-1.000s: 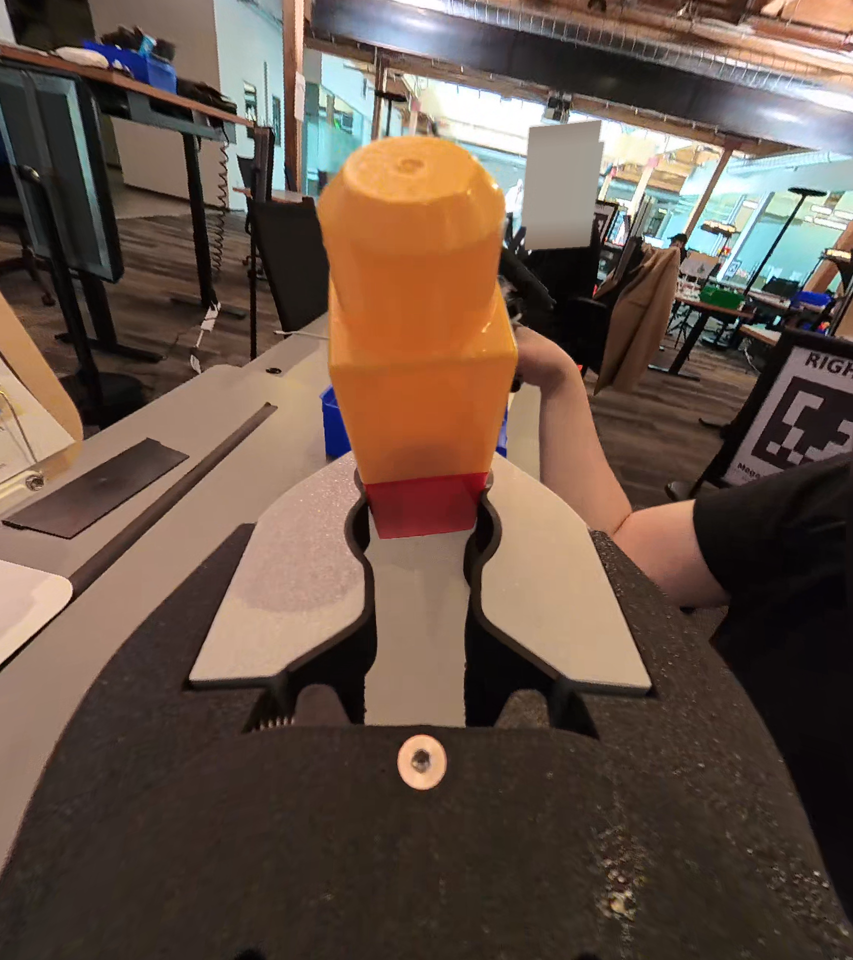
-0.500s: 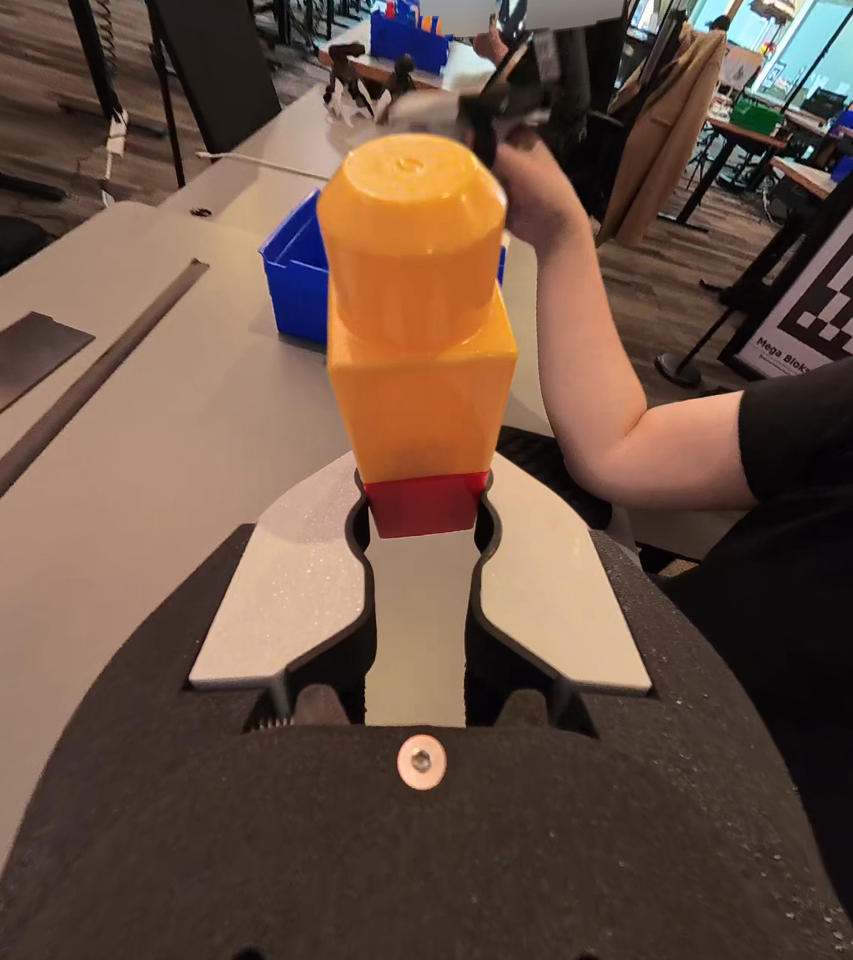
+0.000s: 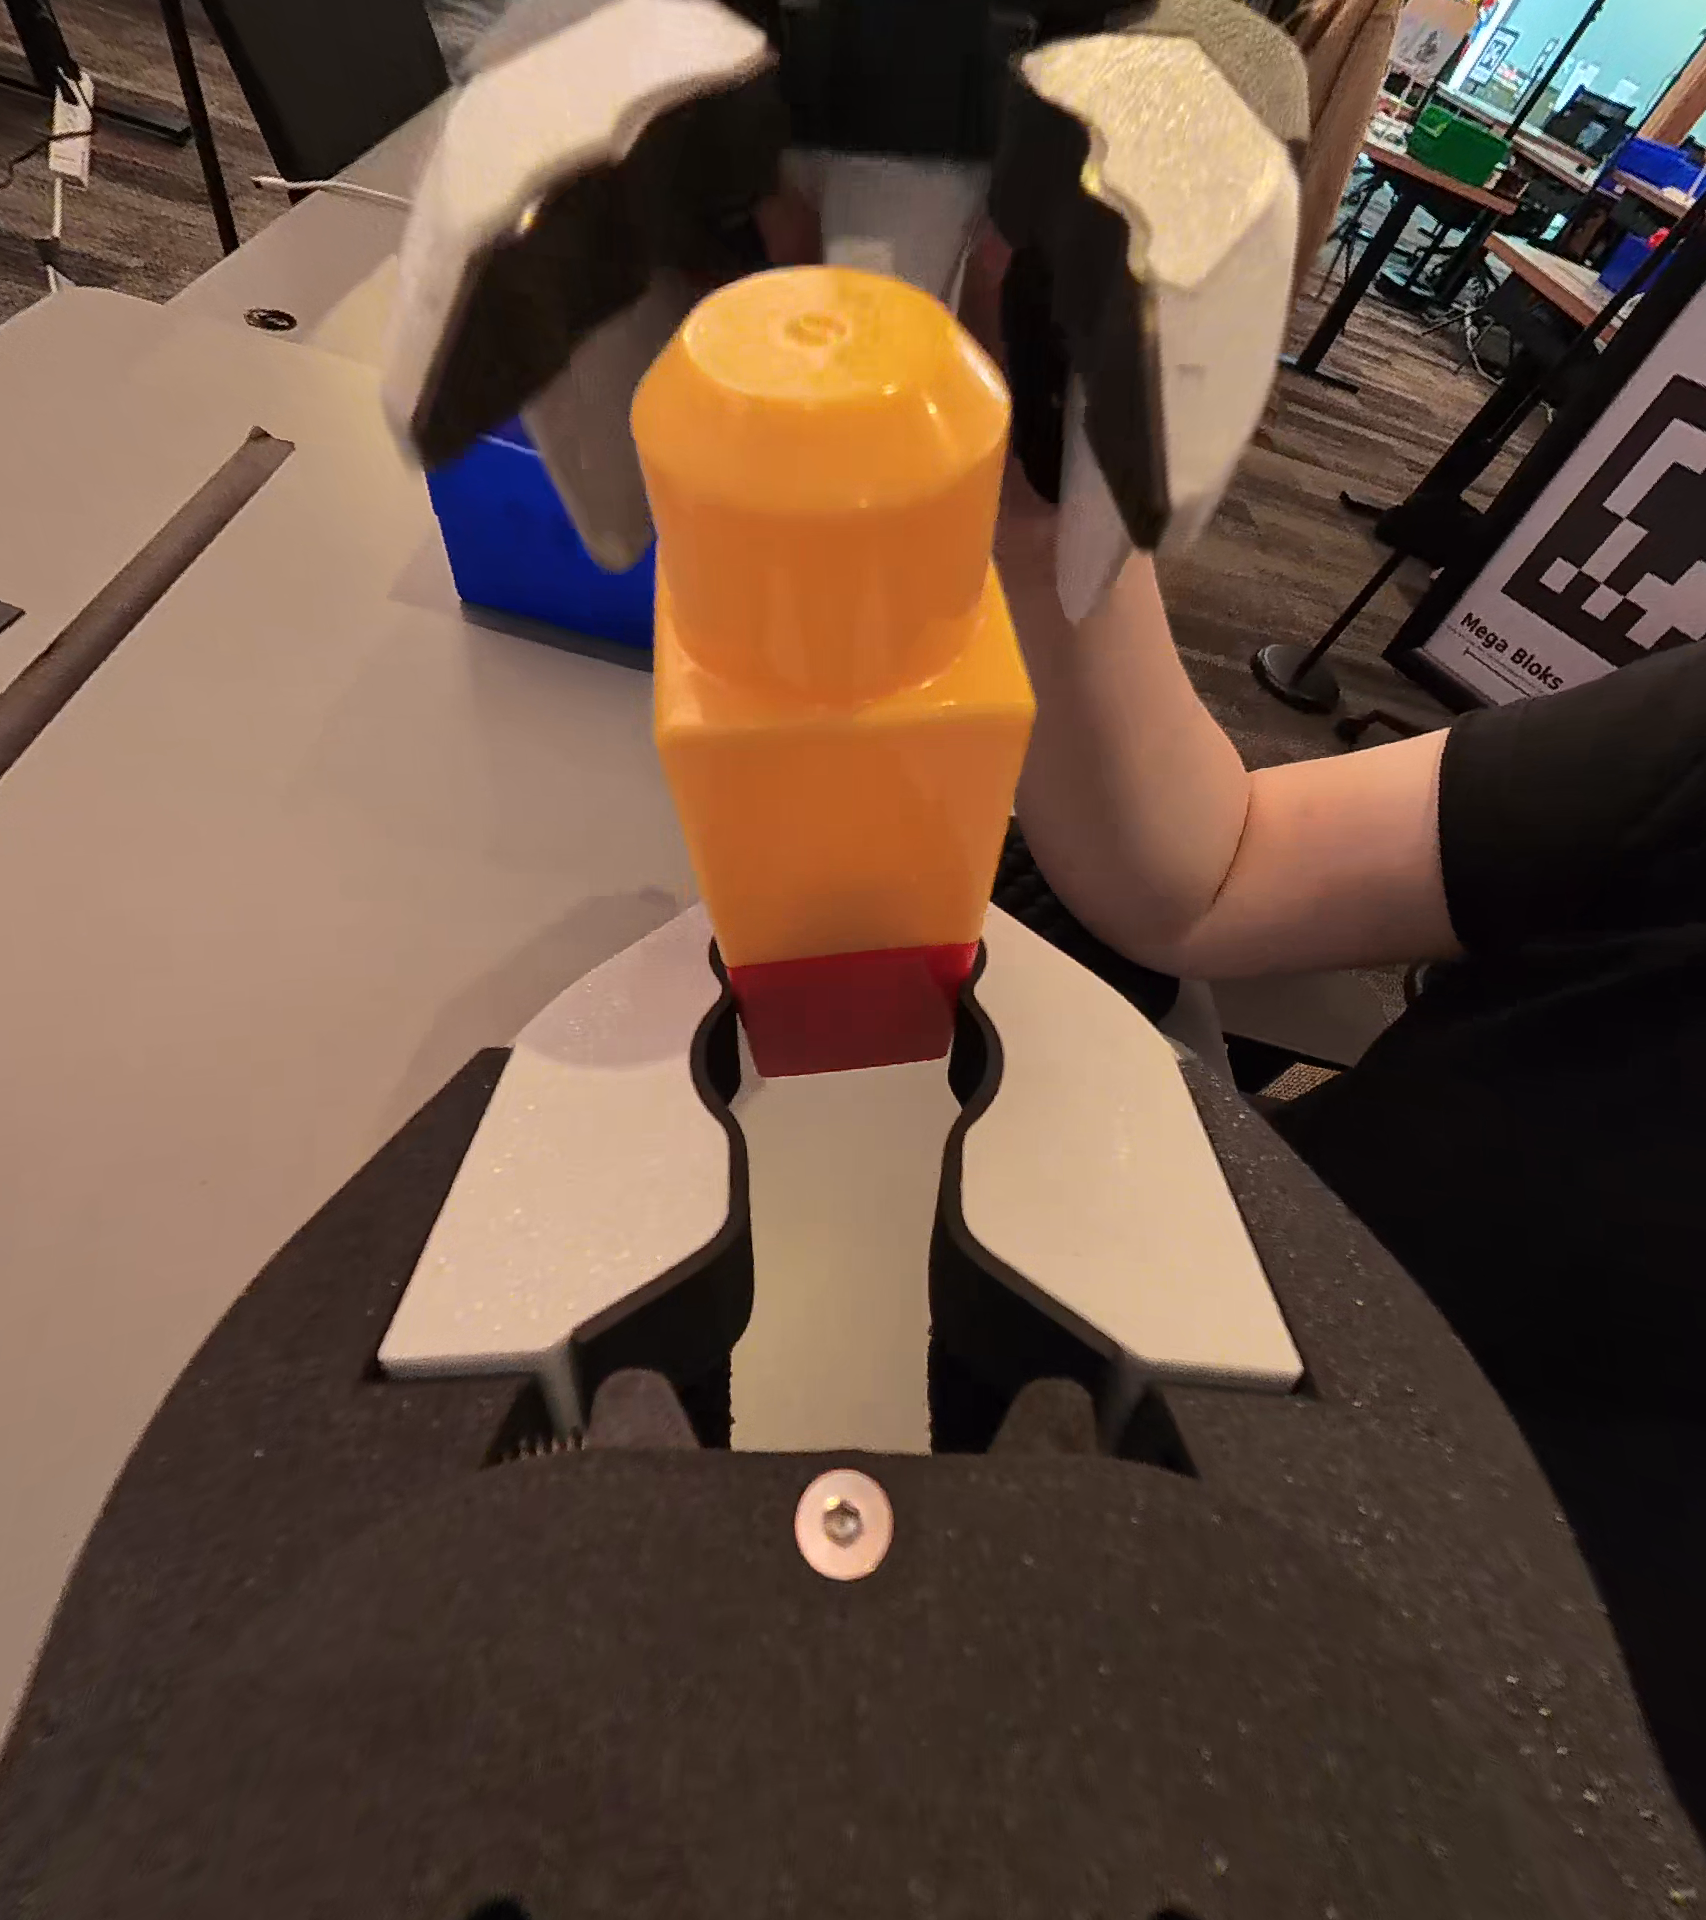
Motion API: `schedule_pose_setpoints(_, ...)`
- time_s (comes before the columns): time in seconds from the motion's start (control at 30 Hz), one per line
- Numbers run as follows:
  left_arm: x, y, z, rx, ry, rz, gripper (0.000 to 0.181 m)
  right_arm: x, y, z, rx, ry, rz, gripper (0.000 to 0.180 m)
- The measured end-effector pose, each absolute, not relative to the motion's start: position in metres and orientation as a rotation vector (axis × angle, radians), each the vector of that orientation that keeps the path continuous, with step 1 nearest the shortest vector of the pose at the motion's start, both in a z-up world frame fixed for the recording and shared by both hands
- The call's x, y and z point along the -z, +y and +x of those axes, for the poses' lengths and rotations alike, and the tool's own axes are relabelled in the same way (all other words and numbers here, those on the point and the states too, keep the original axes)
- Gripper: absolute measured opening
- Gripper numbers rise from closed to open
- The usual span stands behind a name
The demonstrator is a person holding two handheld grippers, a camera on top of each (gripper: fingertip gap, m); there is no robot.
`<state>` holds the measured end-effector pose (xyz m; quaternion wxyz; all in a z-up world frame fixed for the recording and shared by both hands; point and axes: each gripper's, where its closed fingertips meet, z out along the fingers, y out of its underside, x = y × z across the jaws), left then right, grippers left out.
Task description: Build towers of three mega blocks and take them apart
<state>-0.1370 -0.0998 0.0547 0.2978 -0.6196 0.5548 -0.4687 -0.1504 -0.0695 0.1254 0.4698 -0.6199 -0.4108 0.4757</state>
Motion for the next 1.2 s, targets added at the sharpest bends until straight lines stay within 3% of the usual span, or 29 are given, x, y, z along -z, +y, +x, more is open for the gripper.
schedule_pose_setpoints(0.13, -0.054, -0.102, -0.135, 1.243, 1.483, -1.641, 0.037, -0.101, -0.074, -0.170, -1.206, -1.110, -1.594, 0.068)
schedule_pose_setpoints(0.23, -0.052, -0.104, -0.135, 1.253, 1.500, -1.644, 0.037, -0.100, -0.086, -0.178, -1.295, -1.194, -1.568, 0.036)
schedule_pose_setpoints(0.63, -0.067, -0.106, -0.148, 1.302, 1.487, -1.615, 0.036, -0.119, -0.085, -0.192, -1.238, -1.124, -1.467, 0.036)
schedule_pose_setpoints(0.73, -0.022, -0.104, -0.152, 1.043, 1.671, -1.758, 0.037, -0.155, -0.083, -0.176, -1.341, -0.948, -1.327, 0.035)
schedule_pose_setpoints(0.87, -0.025, -0.113, -0.133, 1.242, 1.646, -1.730, 0.036, -0.167, -0.074, -0.118, -1.243, -0.872, -1.356, 0.035)
schedule_pose_setpoints(1.03, -0.039, -0.104, -0.140, 1.249, 1.563, -1.696, 0.037, -0.134, -0.025, 0.036, -0.511, -0.527, -1.689, 0.036)
schedule_pose_setpoints(1.2, -0.052, -0.102, -0.150, 1.245, 1.533, -1.661, 0.037, -0.023, -0.043, 0.239, -0.077, 0.149, -2.161, 0.036)
